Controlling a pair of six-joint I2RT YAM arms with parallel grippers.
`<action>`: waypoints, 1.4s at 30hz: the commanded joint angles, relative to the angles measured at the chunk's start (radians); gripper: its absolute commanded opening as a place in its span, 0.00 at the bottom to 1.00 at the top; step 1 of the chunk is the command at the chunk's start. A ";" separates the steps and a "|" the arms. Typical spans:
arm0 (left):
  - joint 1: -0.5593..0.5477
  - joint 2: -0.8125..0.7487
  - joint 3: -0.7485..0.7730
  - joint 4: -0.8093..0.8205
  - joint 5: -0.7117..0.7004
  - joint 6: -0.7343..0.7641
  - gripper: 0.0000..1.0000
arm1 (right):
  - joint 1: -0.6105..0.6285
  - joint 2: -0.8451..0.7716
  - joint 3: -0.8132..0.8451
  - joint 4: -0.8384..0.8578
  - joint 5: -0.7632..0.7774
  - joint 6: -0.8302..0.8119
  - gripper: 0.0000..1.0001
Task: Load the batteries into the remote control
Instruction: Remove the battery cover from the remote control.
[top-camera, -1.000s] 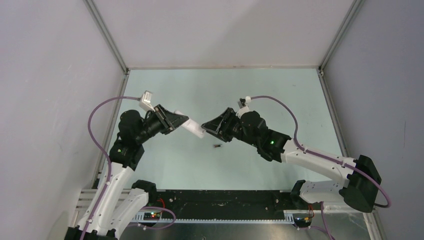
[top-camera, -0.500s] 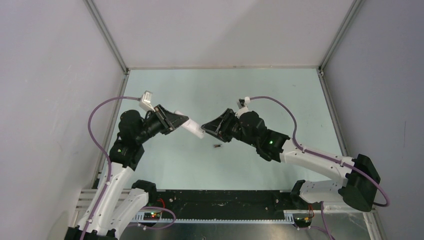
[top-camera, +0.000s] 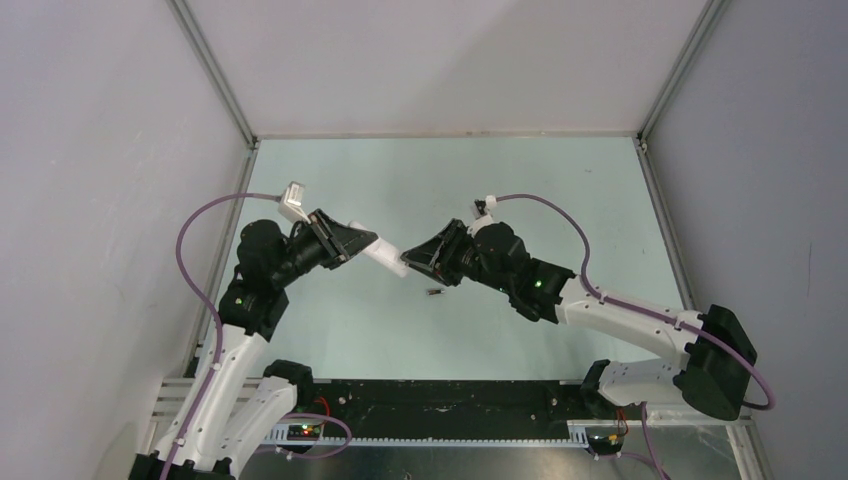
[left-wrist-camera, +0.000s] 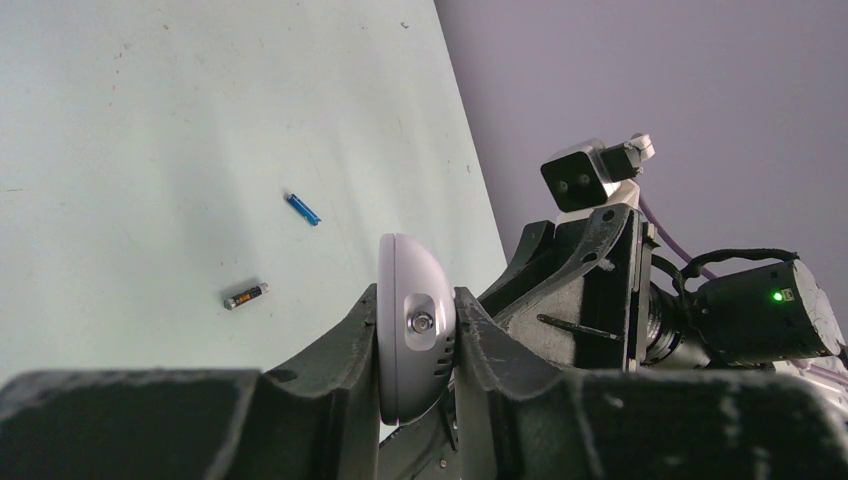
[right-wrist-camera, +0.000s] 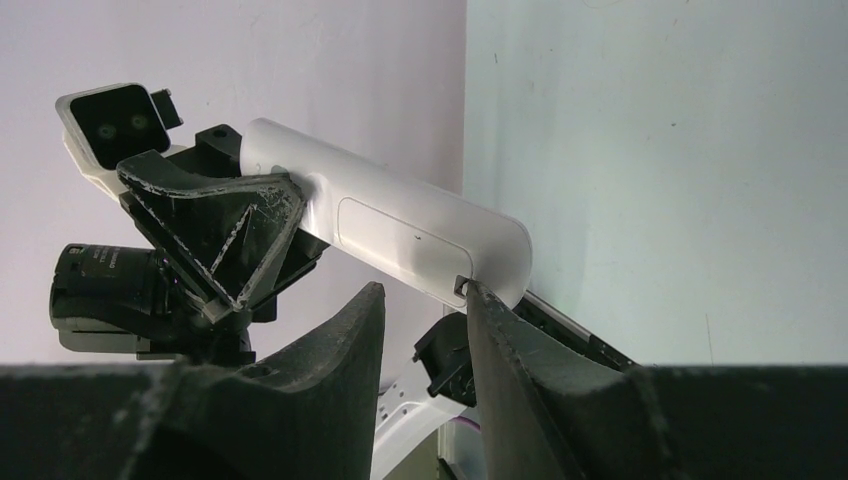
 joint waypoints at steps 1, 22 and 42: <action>-0.004 -0.007 0.013 0.030 0.017 0.008 0.00 | 0.004 0.010 0.013 0.014 -0.005 0.014 0.40; -0.005 -0.007 0.005 0.032 0.044 -0.020 0.00 | -0.010 0.060 0.013 0.127 -0.066 0.024 0.36; -0.004 -0.002 -0.010 0.031 0.031 -0.004 0.00 | -0.013 0.066 0.013 0.237 -0.063 0.034 0.37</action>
